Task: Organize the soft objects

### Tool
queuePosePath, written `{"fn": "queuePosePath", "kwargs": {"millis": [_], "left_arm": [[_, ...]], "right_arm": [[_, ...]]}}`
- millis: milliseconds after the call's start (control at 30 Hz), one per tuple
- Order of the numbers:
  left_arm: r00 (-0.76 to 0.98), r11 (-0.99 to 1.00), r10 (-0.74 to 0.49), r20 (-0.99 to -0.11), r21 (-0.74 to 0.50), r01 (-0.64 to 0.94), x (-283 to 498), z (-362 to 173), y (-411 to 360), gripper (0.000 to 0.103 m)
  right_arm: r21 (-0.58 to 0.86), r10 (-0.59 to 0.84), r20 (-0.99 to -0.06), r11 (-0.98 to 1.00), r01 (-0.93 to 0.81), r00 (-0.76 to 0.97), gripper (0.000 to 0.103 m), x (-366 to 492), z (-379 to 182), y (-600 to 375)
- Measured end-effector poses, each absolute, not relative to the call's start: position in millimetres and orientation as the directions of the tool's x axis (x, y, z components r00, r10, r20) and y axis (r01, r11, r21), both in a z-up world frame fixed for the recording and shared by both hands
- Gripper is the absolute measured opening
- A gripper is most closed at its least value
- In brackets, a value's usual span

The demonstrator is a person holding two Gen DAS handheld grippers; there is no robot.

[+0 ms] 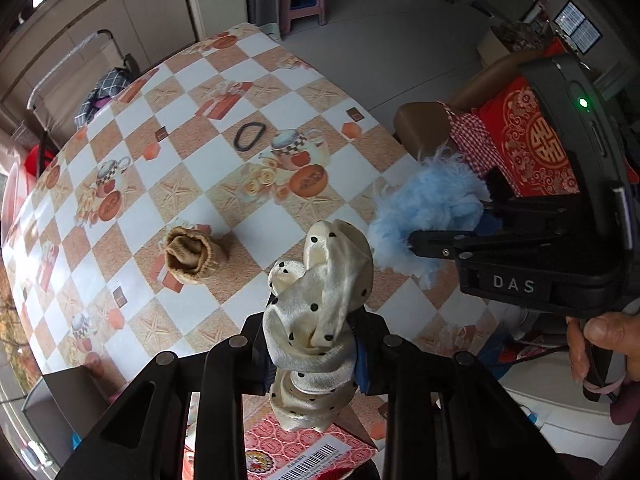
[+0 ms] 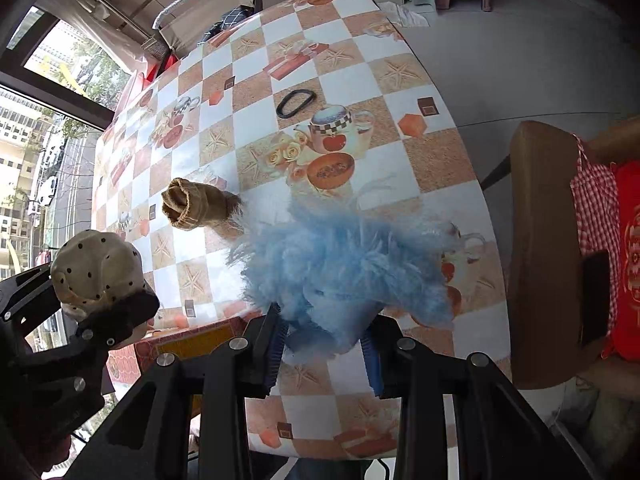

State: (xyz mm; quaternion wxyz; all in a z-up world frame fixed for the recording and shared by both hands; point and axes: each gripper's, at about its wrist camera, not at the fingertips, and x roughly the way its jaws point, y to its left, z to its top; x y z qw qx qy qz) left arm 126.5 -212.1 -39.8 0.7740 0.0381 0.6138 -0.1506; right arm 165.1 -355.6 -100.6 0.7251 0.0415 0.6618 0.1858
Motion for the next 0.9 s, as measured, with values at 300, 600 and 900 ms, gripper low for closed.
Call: {"fn": "queuePosePath", "kwargs": {"millis": [300,600,900], "left_arm": [[0.147,0.865,-0.265,-0.953,-0.168,0.474,81,-31,-246,0.032],[0.085,0.764,-0.338,-0.937,-0.220,0.606,35,-27,-253,0.032],[0.085,0.755,-0.346,-0.934,-0.223,0.617,7,-24,-227,0.032]], "right_arm": [[0.261,0.272,-0.962,0.941,-0.214,0.024,0.035,131,-102,-366],[0.241,0.244,-0.970,0.939,-0.245,-0.018,0.035,92,-104,-362],[0.254,0.247,-0.967,0.909,-0.331,-0.066,0.035,48,-102,-338]]}}
